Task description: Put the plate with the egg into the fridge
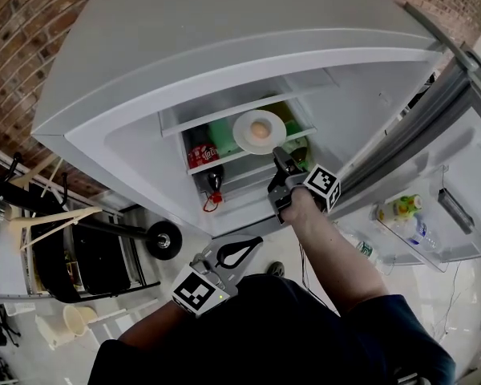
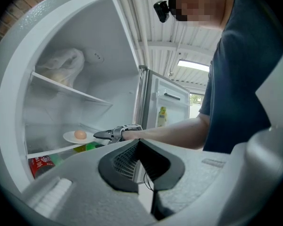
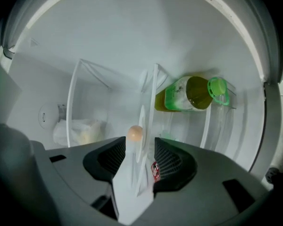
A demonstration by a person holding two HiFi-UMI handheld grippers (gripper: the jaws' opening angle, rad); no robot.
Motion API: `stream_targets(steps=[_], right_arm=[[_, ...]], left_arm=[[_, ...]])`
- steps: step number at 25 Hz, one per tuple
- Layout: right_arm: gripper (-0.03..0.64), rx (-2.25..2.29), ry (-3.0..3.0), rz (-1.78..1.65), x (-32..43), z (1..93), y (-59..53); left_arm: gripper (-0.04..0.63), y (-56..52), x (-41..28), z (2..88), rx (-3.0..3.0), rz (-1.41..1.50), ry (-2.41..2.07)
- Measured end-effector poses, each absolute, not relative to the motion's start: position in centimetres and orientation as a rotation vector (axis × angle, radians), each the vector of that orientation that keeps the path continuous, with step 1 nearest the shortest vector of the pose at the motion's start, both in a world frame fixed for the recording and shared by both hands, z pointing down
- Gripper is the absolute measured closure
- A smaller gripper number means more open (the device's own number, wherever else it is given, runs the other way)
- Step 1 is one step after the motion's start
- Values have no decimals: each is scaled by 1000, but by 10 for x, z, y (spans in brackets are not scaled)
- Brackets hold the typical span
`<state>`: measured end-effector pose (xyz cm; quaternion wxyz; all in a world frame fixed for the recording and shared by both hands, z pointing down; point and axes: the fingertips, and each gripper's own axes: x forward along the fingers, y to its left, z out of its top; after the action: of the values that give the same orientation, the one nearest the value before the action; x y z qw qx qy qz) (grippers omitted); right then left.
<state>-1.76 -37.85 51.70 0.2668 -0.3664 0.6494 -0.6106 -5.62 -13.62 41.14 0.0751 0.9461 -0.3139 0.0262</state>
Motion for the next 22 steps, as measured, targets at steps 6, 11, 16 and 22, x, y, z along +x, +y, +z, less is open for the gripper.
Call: stream_targets(steps=[6, 11, 16, 22], right_arm=[[431, -967, 1879, -1641, -13, 508, -335], [431, -898, 2062, -1597, -20, 499, -293], [433, -891, 2279, -1464, -20, 485, -256], [440, -840, 2537, -1240, -21, 459, -223]], left_arm=[[591, -134, -51, 409, 2858, 82, -907], [591, -137, -52, 408, 2865, 82, -908], [591, -138, -49, 409, 2872, 81, -894], [591, -137, -43, 406, 2885, 86, -866]])
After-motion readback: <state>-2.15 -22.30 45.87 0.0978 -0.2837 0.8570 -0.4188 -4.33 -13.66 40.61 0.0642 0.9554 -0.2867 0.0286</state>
